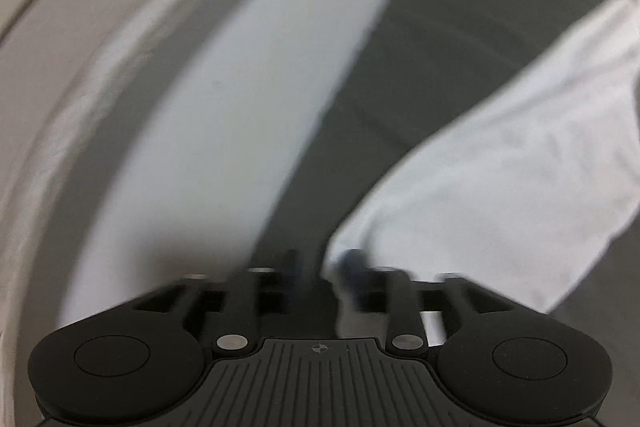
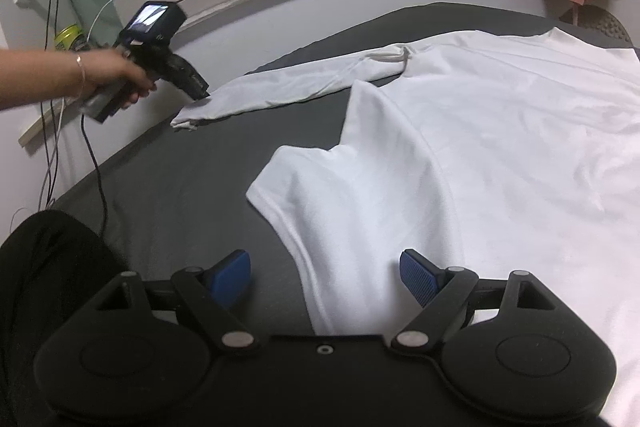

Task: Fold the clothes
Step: 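Grasp the sleeve cuff with the left tool, stretch it out, release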

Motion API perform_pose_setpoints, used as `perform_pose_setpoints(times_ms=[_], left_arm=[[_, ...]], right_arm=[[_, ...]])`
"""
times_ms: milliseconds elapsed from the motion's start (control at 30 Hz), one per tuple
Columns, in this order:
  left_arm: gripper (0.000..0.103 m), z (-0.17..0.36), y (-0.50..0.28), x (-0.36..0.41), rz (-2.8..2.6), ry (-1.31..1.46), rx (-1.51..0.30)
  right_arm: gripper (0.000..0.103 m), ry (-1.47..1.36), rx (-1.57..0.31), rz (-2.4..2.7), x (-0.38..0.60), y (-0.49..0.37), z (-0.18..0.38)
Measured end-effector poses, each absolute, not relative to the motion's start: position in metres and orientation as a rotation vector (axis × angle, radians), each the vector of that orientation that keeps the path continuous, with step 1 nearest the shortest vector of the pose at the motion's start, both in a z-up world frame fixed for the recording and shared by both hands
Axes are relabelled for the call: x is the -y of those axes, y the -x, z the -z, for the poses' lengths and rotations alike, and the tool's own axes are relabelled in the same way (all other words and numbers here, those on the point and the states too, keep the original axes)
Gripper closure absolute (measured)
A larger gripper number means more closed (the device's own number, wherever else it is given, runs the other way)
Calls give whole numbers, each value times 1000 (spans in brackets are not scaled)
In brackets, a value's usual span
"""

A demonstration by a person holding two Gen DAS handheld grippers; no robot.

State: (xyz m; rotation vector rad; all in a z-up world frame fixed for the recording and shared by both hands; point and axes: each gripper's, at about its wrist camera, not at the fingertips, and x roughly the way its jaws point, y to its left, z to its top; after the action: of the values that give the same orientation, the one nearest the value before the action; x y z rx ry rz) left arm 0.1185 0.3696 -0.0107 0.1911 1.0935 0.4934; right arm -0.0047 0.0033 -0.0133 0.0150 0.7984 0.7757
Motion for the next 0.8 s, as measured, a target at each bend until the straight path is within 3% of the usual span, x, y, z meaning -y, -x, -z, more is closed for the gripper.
perform_pose_setpoints(times_ms=[67,333,433,467,500,567,733,800], left_arm=[[27,3,-104,-380,-516,-91,-1034],[28,1,-51,-417,-418,408,-857],[28,15,-51,-396,-409,393,-883],[42,18,-54,-389,-397,362,-886],[68,18,-56,-381,-395,340,-893],[86,18,-62,-367,-394,291,-903],[86,6,-81,-288,-369,-264,-828],[86,12,-84,-256,-248,-360,-843]], right_arm=[[21,-19,-802,-776,-3,3,14],[21,-4,-793,-802,-6,9,13],[21,1,-790,-801,-6,10,12],[21,-2,-790,-798,-6,9,11],[21,-4,-789,-796,-6,9,11],[21,-8,-793,-791,-5,8,12],[21,-7,-795,-791,-5,7,13],[21,-2,-792,-797,-6,8,12]])
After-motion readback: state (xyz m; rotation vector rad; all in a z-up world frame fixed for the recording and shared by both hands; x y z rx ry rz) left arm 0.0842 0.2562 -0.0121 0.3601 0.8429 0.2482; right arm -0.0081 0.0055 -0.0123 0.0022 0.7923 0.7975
